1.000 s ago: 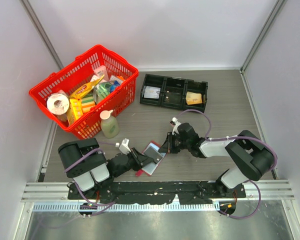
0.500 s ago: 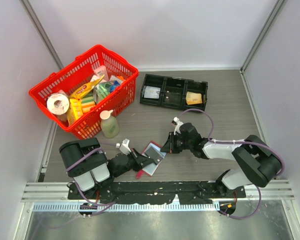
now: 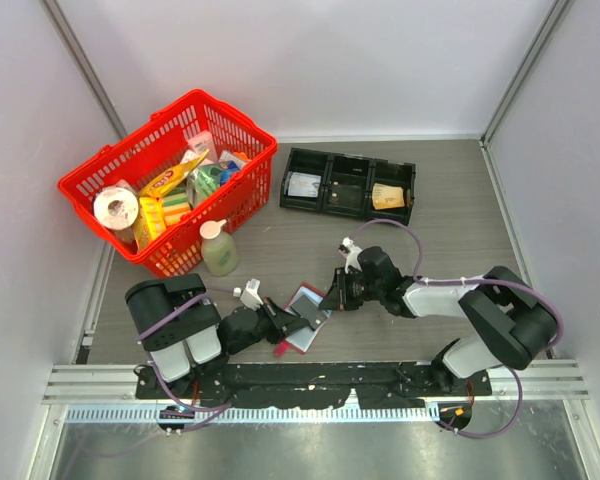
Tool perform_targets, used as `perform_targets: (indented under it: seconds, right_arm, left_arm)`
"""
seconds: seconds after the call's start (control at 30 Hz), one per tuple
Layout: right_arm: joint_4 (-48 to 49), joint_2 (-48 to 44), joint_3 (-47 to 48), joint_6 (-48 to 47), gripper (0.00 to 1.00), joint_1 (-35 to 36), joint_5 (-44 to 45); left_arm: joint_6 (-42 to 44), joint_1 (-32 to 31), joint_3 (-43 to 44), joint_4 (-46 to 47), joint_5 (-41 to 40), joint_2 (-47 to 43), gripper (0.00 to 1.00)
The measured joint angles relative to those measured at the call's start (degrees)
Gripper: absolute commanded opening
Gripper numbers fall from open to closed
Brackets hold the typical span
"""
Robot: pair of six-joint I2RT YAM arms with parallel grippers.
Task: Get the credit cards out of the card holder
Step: Remove the credit card from the card holder.
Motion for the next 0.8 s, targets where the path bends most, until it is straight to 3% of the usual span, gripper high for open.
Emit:
perform_targets:
  seconds: [0.47,0.63,0.8]
  right_arm:
    - [-1.3,3.5,1.4,-0.1,0.07,0.0,-1.6]
    - [-2.8,3.5,2.3,-0.1,0.07,0.0,-0.9]
    - [-3.7,3.5,3.1,-0.3,0.07,0.0,0.7]
  left_arm:
    - [-2.4,0.0,0.0,-1.3,0.0,-1.6,0.01]
    - [-3.8,0.0,-0.1,-4.5,0.4,-8.1,0.01]
    - [-4.8,0.0,-0.2,-15.8,0.5,-20.2,0.0]
